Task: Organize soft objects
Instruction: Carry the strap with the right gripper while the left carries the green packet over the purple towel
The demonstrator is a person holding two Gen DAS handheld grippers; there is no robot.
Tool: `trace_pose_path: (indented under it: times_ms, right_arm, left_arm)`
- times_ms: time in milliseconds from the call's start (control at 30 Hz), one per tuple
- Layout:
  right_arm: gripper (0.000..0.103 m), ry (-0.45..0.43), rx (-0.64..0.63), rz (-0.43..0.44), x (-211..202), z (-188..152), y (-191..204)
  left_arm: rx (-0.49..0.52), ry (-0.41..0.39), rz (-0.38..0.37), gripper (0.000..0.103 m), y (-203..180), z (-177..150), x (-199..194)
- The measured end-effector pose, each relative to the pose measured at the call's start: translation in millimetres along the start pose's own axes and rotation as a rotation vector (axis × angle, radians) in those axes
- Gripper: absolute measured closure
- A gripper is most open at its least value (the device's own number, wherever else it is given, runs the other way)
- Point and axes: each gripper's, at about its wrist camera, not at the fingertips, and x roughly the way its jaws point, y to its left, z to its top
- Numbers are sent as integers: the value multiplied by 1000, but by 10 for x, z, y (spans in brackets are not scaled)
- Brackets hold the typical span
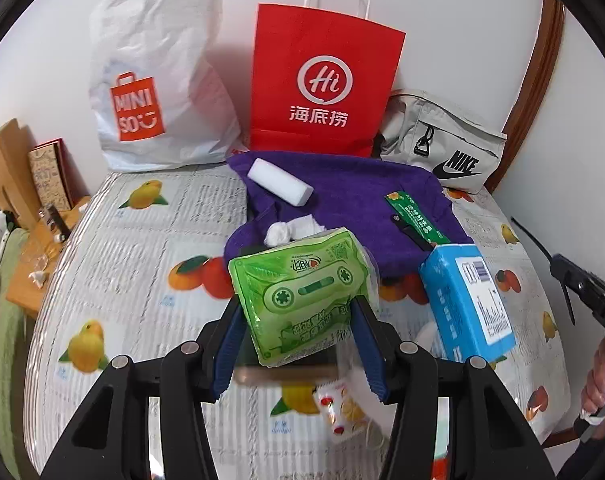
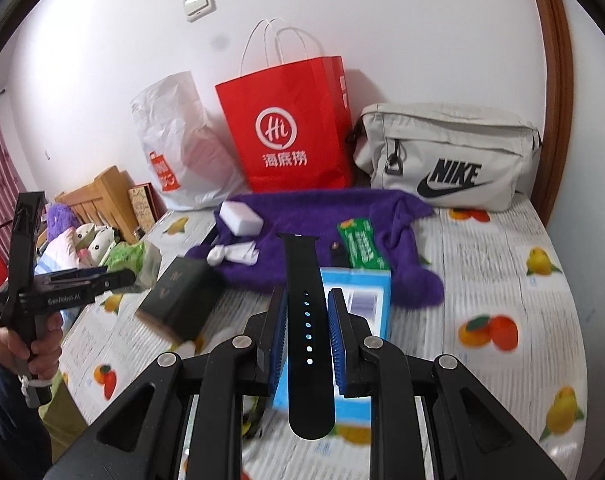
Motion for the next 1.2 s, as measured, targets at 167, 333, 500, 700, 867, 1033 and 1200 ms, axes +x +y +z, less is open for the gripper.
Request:
trace_pose_path:
  times_ms: [167, 333, 500, 700, 867, 1033, 1200]
  right_arm:
    - [83, -10, 9, -2, 244, 234, -108]
    - [83, -3, 11, -7, 489, 376, -209]
    - [83, 18, 8, -7, 776, 477, -326]
    - [83, 49, -1, -15, 1088, 587, -438]
    - [83, 80, -6, -11, 1312, 650, -487]
    - [83, 120, -20, -28, 1537, 677, -529]
    - [83, 155, -21, -39, 1719, 667, -598]
  left_arm:
    - [22, 7, -1, 53, -75, 235, 189]
    - [9, 25, -7, 53, -81, 420, 441]
    - [-1, 53, -18, 53, -88, 555, 694]
    - [3, 76, -23, 53, -138, 701, 956]
    - [27, 114, -14, 52, -209, 809, 1218]
    - [34, 157, -23, 52, -235, 823, 1439]
    - [40, 203, -43, 52, -270, 815, 1635]
